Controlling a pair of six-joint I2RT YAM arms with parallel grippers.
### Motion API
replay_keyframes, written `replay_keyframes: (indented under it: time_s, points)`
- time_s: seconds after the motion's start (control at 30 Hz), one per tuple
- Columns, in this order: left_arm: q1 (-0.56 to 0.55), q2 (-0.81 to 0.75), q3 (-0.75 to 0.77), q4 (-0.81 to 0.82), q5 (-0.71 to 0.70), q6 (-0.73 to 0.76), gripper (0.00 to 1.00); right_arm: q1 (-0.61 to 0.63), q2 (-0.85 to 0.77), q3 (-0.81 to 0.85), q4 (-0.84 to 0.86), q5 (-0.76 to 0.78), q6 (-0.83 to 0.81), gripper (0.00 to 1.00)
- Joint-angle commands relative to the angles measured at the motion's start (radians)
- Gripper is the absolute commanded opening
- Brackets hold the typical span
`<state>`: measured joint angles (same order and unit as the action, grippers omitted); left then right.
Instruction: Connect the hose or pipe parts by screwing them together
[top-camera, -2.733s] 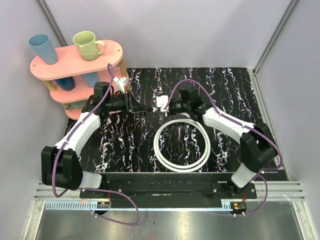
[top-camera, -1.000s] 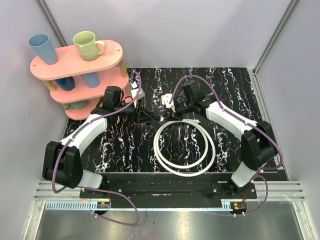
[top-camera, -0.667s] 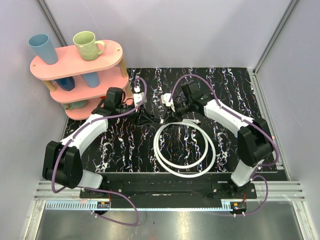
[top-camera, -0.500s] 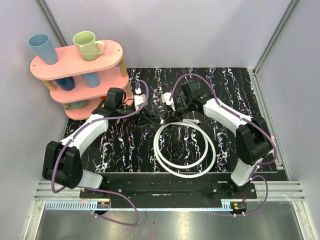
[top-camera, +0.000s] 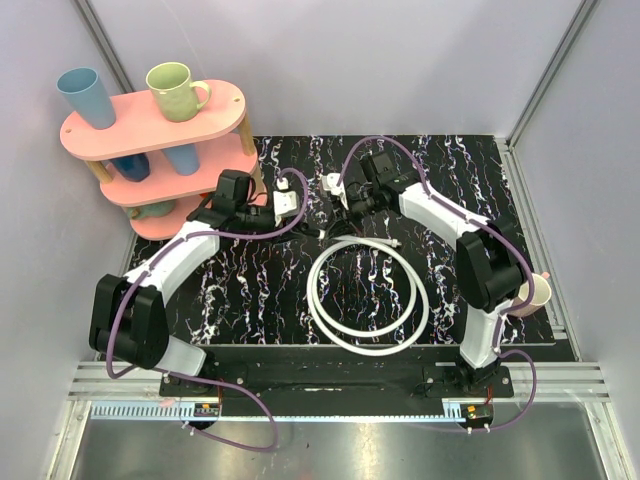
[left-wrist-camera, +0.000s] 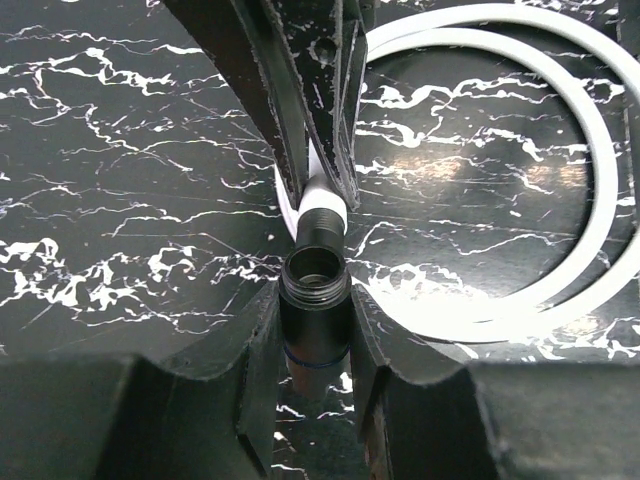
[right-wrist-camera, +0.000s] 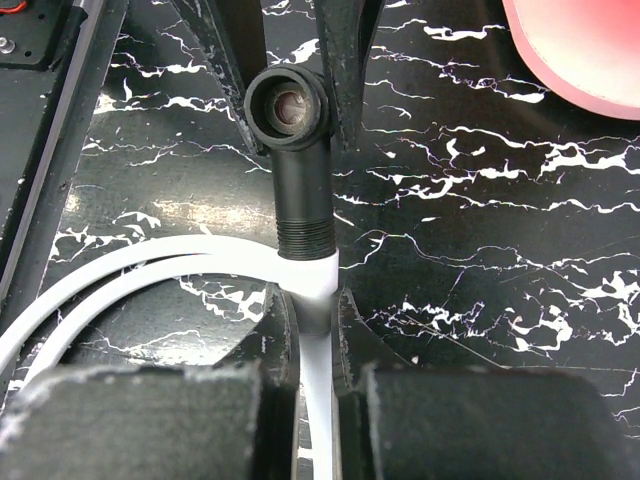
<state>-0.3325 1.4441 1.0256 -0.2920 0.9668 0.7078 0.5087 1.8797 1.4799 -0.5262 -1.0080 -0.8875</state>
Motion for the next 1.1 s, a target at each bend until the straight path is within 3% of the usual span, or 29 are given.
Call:
replay_keyframes:
  time_s: [0.0,0.17,0.47,0.7,0.97,1.07]
  points:
    - [-0.082,0.016,0.031,0.004,0.154,0.151,0.00,0.027,0.009,0.146,0.155,-0.213,0.018,0.00]
    - [-0.085,0.064,0.102,-0.070,0.196,0.249,0.00,0.024,0.038,0.178,0.131,-0.244,0.015,0.00]
    - [-0.089,0.090,0.129,-0.088,0.144,0.318,0.00,0.001,0.068,0.214,0.109,-0.284,0.010,0.00]
    - [-0.066,0.102,0.100,0.045,0.176,0.260,0.00,-0.025,0.104,0.243,0.107,-0.362,0.051,0.00]
    - [-0.069,0.139,0.169,-0.028,0.181,0.346,0.00,-0.032,0.116,0.257,0.104,-0.417,0.091,0.00]
    - [-0.069,0.180,0.234,-0.201,0.138,0.471,0.00,-0.035,0.124,0.261,0.104,-0.429,0.094,0.00]
